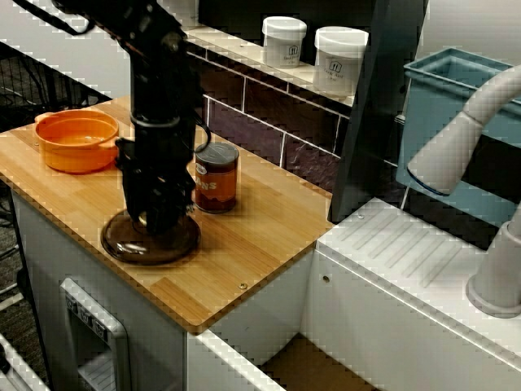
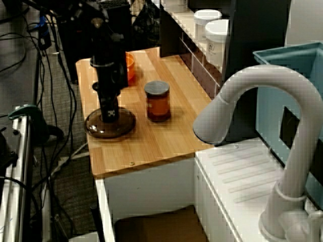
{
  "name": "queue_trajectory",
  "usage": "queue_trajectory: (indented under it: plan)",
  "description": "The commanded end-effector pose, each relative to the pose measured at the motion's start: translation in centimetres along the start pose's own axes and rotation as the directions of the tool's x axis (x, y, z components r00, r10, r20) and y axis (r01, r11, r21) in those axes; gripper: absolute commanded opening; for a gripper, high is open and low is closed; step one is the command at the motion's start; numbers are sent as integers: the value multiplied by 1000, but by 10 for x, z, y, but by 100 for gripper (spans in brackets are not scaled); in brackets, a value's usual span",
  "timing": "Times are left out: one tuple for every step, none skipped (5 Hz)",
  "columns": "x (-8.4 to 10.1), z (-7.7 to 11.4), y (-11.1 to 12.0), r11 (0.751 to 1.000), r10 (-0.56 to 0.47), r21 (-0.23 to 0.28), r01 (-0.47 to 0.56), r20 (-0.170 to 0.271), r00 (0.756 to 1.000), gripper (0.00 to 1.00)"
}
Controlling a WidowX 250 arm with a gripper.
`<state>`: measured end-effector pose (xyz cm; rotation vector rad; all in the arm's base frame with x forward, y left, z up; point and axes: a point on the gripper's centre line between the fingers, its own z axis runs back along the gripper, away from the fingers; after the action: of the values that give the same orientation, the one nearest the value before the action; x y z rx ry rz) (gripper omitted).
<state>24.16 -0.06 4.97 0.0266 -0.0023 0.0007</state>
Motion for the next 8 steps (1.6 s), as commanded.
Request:
queue_trajectory:
  plan:
    - [-13,52,30,999,-4,-34,7,72,997,0]
    - [-15,57,43,999,13,-37,-11,59,998,0]
    - [-11,63,57,999,29,15,-29,7,1000,0]
    - [-7,69,71,996,80,40,-81,23,996,0]
    - [1,72,93,988,122,90,-123,24,992,0]
    - [11,69,117,975,167,139,-173,53,984,0]
    - [19,68,135,962,207,165,-219,83,975,0]
    - [26,64,149,952,232,183,-246,96,968,0]
